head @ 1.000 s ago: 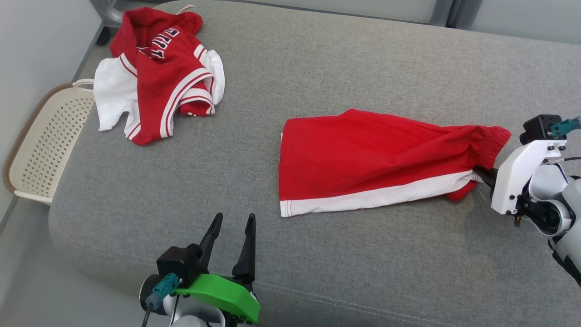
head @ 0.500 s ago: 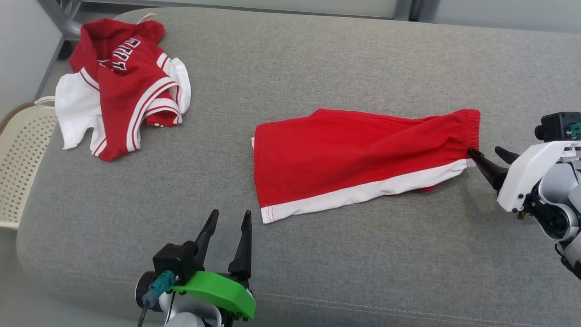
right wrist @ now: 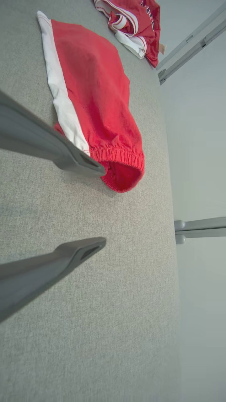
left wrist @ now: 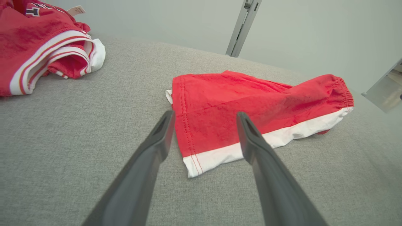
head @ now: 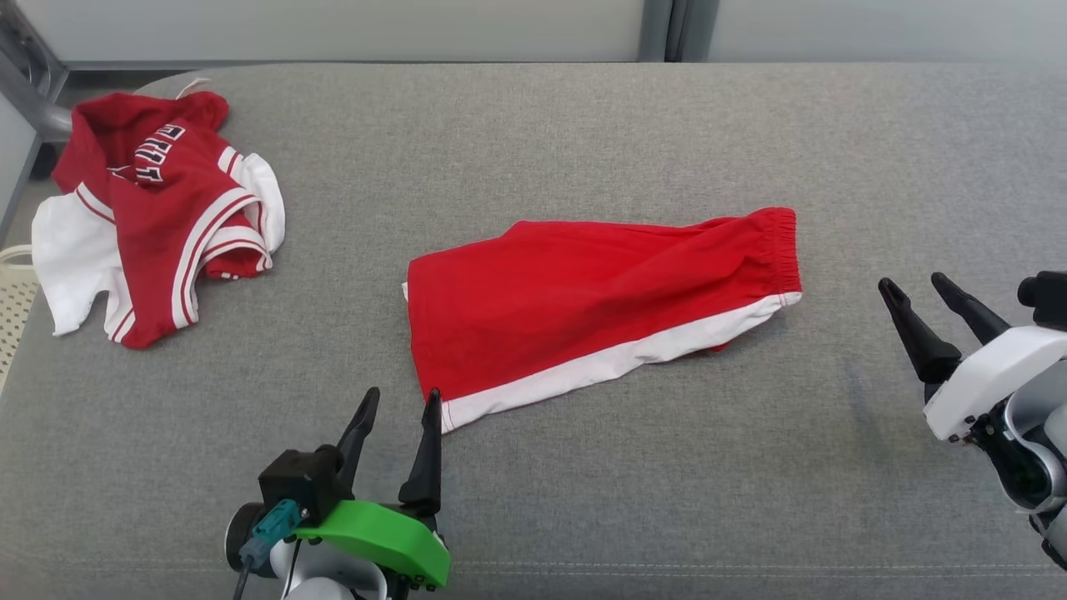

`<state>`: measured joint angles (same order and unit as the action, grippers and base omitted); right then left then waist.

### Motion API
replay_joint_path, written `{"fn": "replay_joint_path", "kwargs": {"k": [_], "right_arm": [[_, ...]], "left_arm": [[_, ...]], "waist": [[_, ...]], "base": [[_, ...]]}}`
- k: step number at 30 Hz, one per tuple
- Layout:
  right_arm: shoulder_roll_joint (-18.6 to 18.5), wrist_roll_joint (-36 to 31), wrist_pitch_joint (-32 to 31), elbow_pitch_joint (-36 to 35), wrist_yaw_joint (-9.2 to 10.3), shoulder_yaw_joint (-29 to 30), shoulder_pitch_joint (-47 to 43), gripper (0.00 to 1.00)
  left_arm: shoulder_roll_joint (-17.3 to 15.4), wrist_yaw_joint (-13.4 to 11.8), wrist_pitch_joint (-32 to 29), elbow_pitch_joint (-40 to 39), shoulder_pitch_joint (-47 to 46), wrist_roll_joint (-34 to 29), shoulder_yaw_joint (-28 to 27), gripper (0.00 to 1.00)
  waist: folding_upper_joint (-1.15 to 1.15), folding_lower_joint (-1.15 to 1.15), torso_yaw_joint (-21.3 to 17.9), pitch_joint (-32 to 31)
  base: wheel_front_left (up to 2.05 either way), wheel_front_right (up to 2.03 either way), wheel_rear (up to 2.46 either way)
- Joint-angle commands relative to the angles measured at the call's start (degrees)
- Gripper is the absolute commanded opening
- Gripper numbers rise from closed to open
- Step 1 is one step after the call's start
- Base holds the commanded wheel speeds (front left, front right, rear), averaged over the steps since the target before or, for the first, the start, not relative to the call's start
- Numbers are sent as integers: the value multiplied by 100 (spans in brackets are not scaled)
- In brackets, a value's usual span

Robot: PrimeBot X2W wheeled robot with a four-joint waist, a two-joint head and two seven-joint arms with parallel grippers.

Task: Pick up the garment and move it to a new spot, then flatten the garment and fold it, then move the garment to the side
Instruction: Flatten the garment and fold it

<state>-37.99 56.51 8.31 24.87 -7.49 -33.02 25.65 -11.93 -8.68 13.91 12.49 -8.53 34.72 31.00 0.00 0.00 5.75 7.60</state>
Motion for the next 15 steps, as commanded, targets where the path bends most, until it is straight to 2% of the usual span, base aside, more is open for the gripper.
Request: {"fn": "replay_joint_path", "kwargs": {"k": [1, 7, 15], "right_arm": [[37, -93, 130, -18, 0, 52, -118, 100], [448, -752, 576, -139, 0, 529, -438, 100], [1394, -2140, 681, -608, 0, 1665, -1112, 100]], "left_arm": [[-61, -43, -13, -45, 88, 13, -36, 100], [-222, -136, -3, -209, 311, 93, -161, 100], [-514, -366, 19, -448, 789, 239, -454, 100]], "waist": [[0, 0, -111, -140], [0, 0, -212, -454], [0, 0, -250, -857]], "base": [[0, 0, 0], [0, 0, 0], [0, 0, 0]]}}
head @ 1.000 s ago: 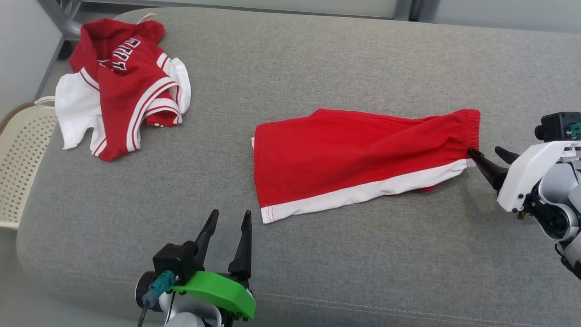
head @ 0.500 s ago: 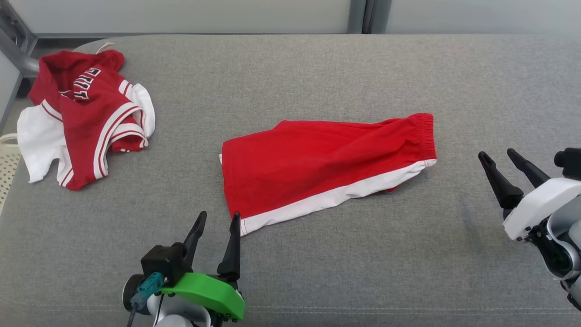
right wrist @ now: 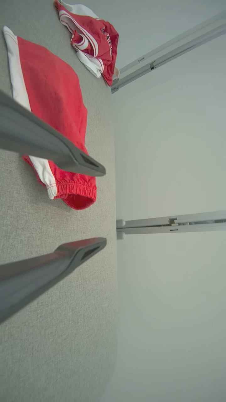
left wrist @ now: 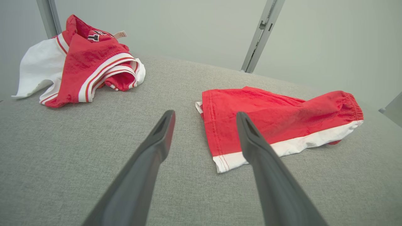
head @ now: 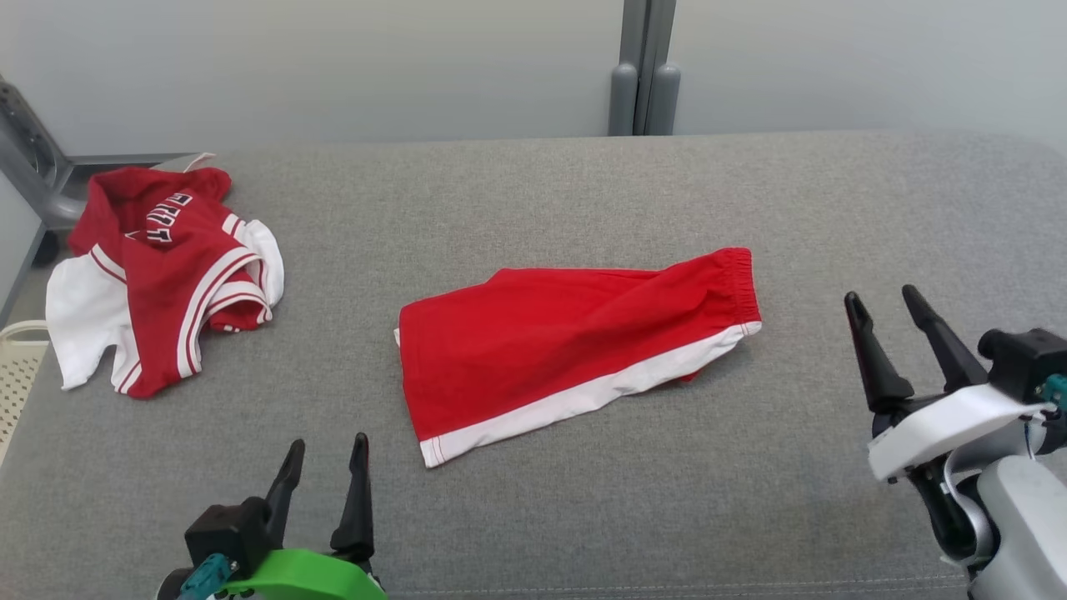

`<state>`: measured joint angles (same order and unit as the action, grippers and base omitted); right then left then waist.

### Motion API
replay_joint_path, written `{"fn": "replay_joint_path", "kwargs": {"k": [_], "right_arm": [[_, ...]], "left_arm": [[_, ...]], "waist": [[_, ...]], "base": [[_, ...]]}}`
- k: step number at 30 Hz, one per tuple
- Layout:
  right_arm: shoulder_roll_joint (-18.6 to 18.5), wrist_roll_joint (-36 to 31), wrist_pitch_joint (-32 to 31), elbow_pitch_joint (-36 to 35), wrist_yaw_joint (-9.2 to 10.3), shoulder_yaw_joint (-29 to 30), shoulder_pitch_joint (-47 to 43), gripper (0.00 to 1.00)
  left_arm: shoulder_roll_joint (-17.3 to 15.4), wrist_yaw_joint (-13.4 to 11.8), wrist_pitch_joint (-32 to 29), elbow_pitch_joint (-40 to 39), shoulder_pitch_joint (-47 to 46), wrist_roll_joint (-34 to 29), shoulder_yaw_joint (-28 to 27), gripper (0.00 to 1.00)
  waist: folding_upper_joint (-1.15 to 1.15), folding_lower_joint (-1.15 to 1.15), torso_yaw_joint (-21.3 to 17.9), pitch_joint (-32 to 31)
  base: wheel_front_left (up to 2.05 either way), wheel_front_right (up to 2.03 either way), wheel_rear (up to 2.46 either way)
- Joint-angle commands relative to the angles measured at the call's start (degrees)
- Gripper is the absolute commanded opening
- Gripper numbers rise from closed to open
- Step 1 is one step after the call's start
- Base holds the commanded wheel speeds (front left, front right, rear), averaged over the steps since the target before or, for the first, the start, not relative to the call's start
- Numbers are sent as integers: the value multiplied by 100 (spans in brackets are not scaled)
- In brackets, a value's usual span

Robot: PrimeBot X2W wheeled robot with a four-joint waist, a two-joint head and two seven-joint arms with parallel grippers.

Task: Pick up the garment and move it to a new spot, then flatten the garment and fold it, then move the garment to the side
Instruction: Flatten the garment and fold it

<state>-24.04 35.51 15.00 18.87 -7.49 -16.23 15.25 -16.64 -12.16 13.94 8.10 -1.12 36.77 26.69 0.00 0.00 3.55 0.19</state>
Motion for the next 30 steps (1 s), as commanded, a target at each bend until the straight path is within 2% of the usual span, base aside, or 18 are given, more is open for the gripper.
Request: {"fn": "replay_joint_path", "kwargs": {"k": [1, 6, 13, 23, 30], "right_arm": [[111, -249, 15, -104, 0, 118, -179, 100], [699, -966, -31, -554, 0, 568, -692, 100], [1228, -1517, -262, -1003, 1, 981, -1173, 100], [1542, -1861, -481, -1288, 0, 1241, -1438, 100], [1582, -1903, -560, -1350, 1, 1238, -1491, 100]], "left_arm": [[-78, -51, 15, -43, 111, 49, -59, 100], [-262, -155, 34, -244, 347, 39, -212, 100], [-441, -247, 66, -497, 560, -32, -316, 100], [-522, -366, -37, -736, 623, -92, -274, 100], [-549, -412, -110, -855, 650, -113, -218, 100]], "waist": [[0, 0, -27, -145], [0, 0, -16, -249], [0, 0, -15, -351], [0, 0, -59, -424], [0, 0, -71, -412]], "base": [[0, 0, 0], [0, 0, 0], [0, 0, 0], [0, 0, 0], [0, 0, 0]]}}
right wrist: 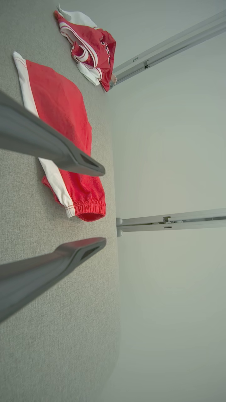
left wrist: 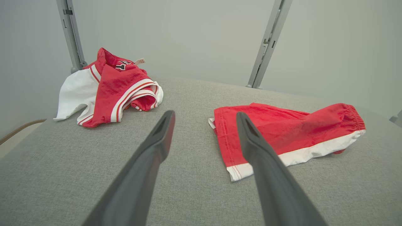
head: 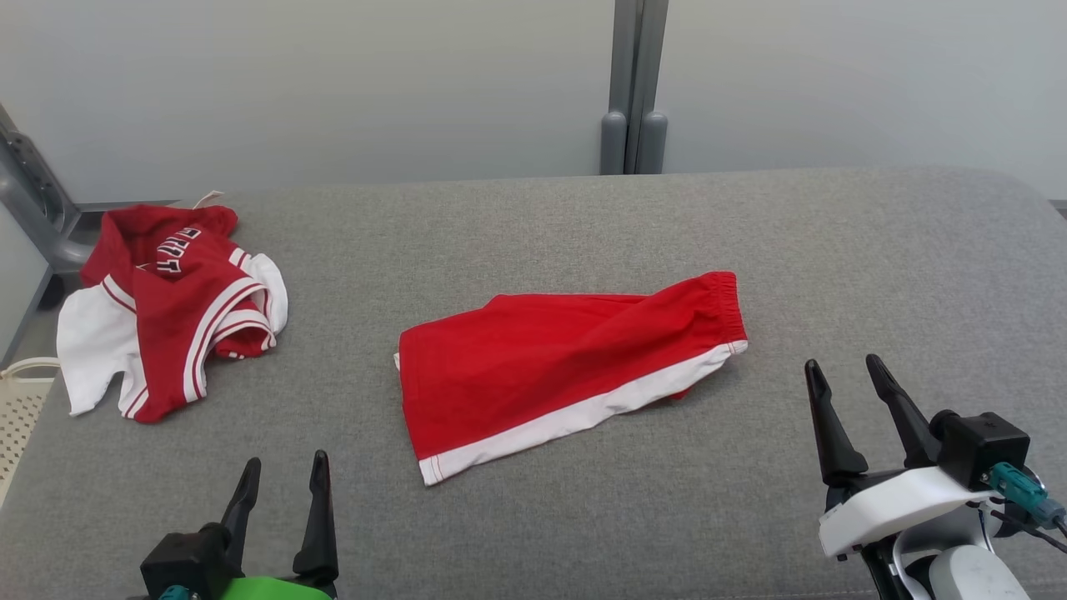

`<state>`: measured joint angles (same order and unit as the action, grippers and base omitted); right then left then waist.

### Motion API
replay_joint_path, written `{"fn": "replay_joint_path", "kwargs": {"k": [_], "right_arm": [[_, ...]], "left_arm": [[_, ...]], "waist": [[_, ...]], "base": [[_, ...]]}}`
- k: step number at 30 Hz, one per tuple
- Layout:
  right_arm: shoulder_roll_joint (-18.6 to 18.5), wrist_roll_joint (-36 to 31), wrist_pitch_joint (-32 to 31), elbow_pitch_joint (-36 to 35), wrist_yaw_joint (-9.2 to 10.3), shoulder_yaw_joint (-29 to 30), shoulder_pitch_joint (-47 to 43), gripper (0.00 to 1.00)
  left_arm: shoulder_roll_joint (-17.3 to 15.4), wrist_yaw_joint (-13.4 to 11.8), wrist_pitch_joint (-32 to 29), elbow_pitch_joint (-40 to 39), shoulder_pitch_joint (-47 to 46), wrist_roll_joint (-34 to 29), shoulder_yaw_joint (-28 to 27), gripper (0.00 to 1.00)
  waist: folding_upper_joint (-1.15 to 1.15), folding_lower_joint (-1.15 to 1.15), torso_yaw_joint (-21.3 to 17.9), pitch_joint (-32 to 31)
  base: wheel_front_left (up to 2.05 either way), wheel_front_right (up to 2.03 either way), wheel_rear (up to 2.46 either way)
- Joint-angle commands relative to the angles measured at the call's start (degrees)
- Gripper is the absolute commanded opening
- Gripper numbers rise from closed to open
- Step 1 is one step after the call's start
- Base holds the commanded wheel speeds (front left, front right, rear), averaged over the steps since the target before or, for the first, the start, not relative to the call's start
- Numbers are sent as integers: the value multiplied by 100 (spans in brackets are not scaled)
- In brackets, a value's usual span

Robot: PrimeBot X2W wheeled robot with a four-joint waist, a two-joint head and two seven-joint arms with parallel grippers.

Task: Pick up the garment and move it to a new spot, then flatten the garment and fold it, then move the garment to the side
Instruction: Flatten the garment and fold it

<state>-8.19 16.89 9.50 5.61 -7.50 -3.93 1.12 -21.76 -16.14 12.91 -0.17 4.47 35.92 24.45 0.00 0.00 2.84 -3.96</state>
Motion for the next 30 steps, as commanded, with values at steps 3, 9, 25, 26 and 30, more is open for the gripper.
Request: {"fn": "replay_joint_path", "kwargs": {"k": [3, 9, 25, 26, 30], "right_arm": [[-5, -34, -31, -37, 1, -13, -81, 100], [-39, 19, -64, -35, 2, -77, 1, 100], [-303, 78, -232, -213, 1, -319, 442, 100], [-303, 78, -232, -213, 1, -319, 442, 100], [-344, 95, -221, -235, 2, -326, 546, 100]], "left_arm": [[-29, 14, -21, 2, 87, 0, 32, 100], [127, 190, -183, 270, -138, 85, 259, 100], [1031, 1139, -201, 2857, -1514, 468, 632, 100], [1031, 1139, -201, 2857, -1514, 468, 632, 100], [1148, 1269, -62, 3404, -1763, 542, 557, 100]], "waist": [[0, 0, -1, 24], [0, 0, -42, 121], [0, 0, -613, 940], [0, 0, -613, 940], [0, 0, -710, 1092]], "base": [[0, 0, 0], [0, 0, 0], [0, 0, 0], [0, 0, 0], [0, 0, 0]]}}
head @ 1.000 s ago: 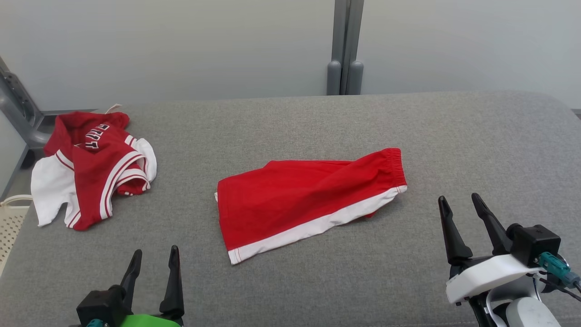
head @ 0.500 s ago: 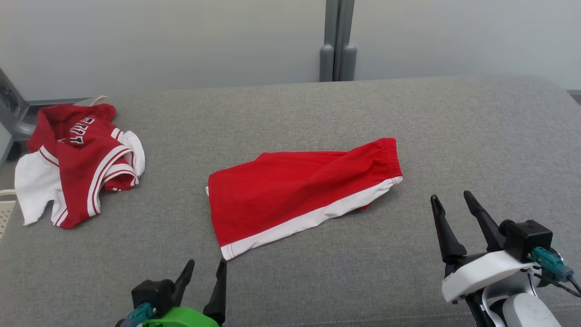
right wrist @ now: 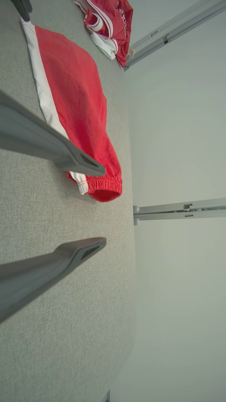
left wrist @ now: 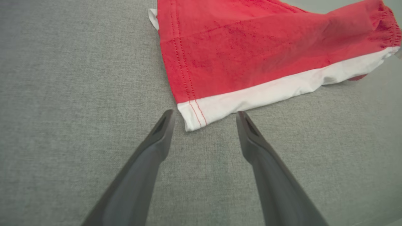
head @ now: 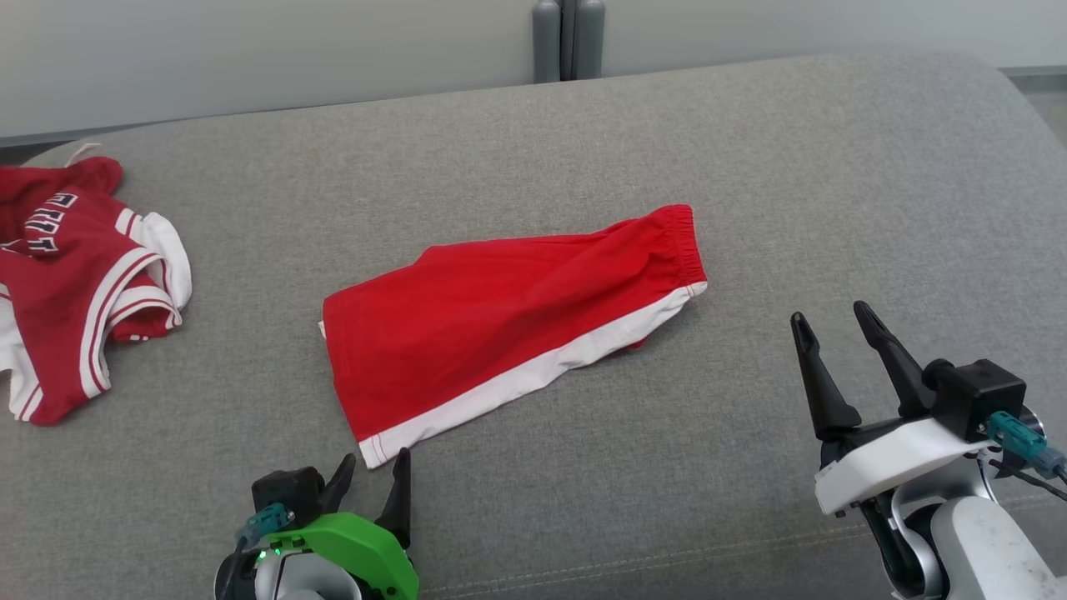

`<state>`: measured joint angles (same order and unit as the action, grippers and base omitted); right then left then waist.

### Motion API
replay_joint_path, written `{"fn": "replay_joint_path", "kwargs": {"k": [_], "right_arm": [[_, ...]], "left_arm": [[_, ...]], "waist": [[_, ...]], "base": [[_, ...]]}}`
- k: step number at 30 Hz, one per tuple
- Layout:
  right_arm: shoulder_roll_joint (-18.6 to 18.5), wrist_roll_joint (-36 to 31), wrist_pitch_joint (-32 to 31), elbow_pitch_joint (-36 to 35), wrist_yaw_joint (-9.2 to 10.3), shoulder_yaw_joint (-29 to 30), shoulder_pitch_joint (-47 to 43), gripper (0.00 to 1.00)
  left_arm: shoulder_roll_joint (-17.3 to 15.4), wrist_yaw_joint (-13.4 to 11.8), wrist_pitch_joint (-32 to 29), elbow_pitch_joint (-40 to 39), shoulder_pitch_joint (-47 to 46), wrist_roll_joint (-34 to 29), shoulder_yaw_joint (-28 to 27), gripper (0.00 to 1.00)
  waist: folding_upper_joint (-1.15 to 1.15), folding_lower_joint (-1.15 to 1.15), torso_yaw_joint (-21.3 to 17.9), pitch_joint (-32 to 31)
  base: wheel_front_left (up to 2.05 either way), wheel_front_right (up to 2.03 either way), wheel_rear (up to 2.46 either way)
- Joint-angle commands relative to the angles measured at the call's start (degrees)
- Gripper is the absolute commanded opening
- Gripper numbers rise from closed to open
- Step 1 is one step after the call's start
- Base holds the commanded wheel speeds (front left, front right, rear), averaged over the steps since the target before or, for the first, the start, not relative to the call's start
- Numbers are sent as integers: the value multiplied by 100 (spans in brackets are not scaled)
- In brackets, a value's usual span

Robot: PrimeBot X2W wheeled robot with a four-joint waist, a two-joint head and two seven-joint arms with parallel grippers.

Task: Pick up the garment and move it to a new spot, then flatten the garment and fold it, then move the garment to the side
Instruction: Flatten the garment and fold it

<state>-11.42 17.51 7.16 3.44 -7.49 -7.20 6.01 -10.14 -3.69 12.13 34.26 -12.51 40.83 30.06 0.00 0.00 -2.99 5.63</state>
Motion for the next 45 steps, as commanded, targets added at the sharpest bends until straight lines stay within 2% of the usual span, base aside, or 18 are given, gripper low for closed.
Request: {"fn": "replay_joint_path", "kwargs": {"k": [1, 9, 10, 12, 14, 18, 24, 25, 26, 33, 37, 45], "right_arm": [[-28, 37, 20, -21, 0, 3, 70, 100], [-40, 11, 31, -34, 1, 35, 148, 100], [-41, 8, 33, -37, 0, 42, 150, 100], [-47, -1, 40, -29, 1, 60, 149, 100], [-48, -7, 42, -13, 1, 67, 154, 100], [-45, -11, 34, 17, 0, 73, 193, 100], [-93, -7, -41, 108, 0, -30, 308, 100], [-118, 0, -61, 142, 0, -79, 346, 100], [-156, 13, -112, 196, 0, -140, 400, 100], [-785, -146, -289, 881, 1, -878, 1047, 100], [-1167, -224, -274, 1499, 1, -1577, 1576, 100], [-1389, -61, -16, 2684, 2, -2648, 2442, 100]], "left_arm": [[6, 49, 46, 77, -116, 73, -28, 100], [157, 246, 232, 686, -382, 121, -190, 100], [172, 267, 245, 737, -408, 113, -203, 97], [207, 315, 255, 818, -456, 92, -226, 83], [242, 347, 274, 881, -491, 65, -245, 53], [296, 409, 284, 1007, -557, 20, -293, 38], [414, 462, 282, 1289, -601, -25, -294, 22], [433, 477, 282, 1330, -621, -33, -296, 15], [450, 486, 283, 1357, -650, -48, -306, 2], [445, 451, 296, 895, -674, -399, -505, 0], [460, 454, 299, 549, -508, -605, -561, 0], [542, 494, 298, 221, -445, -794, -481, 0]], "waist": [[0, 0, -143, 159], [0, 0, -202, 271], [0, 0, -201, 284], [0, 0, -191, 299], [0, 0, -181, 309], [0, 0, -159, 329], [0, 0, -126, 374], [0, 0, -119, 383], [0, 0, -108, 395], [0, 0, 138, 506], [0, 0, 347, 554], [0, 0, 678, 626]], "base": [[0, 0, 0], [0, 0, 0], [0, 0, 0], [0, 0, 0], [0, 0, 0], [0, 0, 0], [0, 0, 0], [0, 0, 0], [0, 0, 0], [0, 0, 0], [0, 0, 0], [0, 0, 0]]}}
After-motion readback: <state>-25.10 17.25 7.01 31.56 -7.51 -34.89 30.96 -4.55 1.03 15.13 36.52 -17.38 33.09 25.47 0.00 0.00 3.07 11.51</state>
